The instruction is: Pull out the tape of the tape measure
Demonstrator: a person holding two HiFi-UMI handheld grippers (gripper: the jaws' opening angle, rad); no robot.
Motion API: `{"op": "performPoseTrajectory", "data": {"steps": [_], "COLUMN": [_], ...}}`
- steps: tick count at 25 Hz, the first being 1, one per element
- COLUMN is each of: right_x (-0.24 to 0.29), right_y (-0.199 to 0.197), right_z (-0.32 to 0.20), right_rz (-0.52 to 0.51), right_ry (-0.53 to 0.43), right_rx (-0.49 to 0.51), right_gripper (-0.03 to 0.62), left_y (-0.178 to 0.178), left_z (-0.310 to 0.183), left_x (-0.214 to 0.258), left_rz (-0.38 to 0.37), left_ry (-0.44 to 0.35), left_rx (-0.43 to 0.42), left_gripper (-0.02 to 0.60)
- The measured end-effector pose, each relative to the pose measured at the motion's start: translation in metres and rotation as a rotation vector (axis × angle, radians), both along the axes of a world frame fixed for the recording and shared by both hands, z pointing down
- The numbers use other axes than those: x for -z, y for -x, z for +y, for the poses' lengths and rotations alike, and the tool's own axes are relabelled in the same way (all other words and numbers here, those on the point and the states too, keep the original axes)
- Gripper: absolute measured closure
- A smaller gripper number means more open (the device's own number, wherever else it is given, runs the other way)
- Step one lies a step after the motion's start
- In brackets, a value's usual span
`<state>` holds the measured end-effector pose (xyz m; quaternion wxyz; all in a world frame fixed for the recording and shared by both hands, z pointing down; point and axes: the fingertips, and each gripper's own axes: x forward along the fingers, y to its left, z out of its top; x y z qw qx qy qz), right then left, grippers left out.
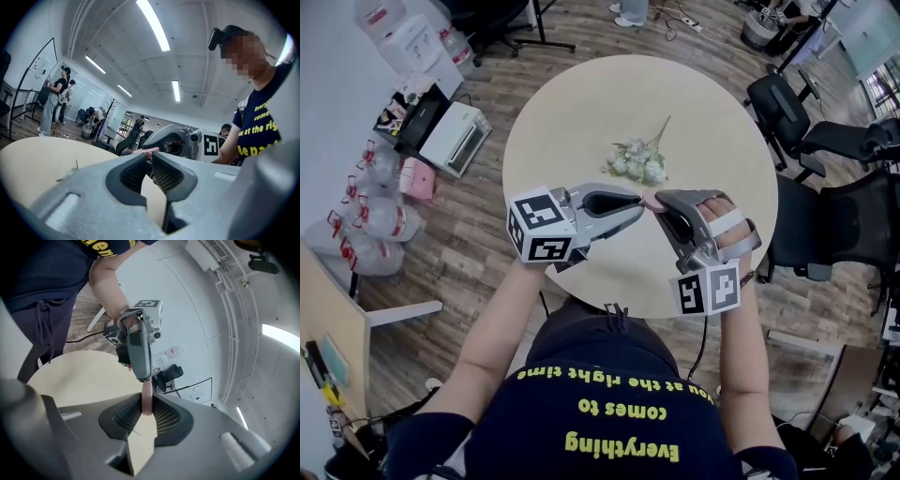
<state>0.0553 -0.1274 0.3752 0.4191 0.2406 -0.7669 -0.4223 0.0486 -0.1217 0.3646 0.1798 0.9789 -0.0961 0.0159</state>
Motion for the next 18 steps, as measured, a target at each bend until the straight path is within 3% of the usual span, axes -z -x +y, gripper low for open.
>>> {"op": "performPoseTrajectory", "data": {"steps": [4,18], "right_x": [-0.001,-0.01], "right_y": [0.0,-0.002], "right_z": [0.001,0.005], "right_rz": [0.004,0.029], "right_ry": [0.003,0.023], "right_rx": [0.001,-0.002], "right_gripper": [0.511,0.511], "left_y": [0.001,0.004], "left_z": [0.001,0.006], "left_x": [-0.002,-0.01], "left_rz": [-0.008,-0.087], "left_ry": [-0.006,0.003], "left_rx": [0.002,-0.036], "left_gripper": [0.572,0.577]}}
